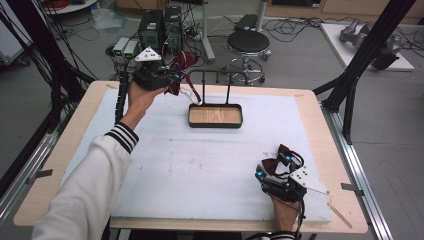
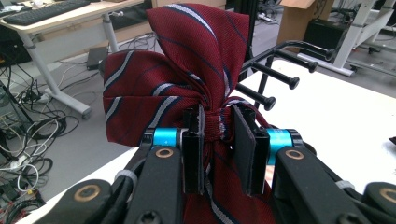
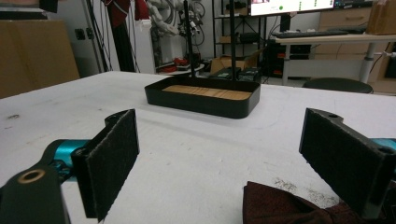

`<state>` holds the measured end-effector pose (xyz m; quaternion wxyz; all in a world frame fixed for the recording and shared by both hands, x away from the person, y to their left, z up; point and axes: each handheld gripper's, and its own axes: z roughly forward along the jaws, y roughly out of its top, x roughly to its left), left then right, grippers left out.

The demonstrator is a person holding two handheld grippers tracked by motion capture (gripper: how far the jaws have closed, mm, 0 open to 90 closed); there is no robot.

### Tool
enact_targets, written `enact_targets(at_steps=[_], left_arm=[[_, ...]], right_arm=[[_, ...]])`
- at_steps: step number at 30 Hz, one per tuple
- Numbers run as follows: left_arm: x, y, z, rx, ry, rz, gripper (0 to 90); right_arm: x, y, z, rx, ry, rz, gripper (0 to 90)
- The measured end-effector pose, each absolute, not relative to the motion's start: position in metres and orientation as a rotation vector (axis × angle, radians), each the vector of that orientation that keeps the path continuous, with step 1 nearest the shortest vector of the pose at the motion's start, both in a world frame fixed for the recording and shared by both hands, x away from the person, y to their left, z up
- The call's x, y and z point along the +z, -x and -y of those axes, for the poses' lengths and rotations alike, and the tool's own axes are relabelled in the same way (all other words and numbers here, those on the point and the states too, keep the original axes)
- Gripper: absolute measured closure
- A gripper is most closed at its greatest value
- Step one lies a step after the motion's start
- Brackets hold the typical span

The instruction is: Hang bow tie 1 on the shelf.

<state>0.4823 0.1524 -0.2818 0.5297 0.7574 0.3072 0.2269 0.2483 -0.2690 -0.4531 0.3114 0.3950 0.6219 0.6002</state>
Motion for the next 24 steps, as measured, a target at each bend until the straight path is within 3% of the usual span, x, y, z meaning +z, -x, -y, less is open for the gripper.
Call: enact_targets(at_steps=[24], left_arm=[[-0.293,-0.502,-0.139,0.564,-1.835,-0.789,74.1]], right_arm=[[-0.453,-0.249,0.270,1.582,-1.034,-1.636,11.2]])
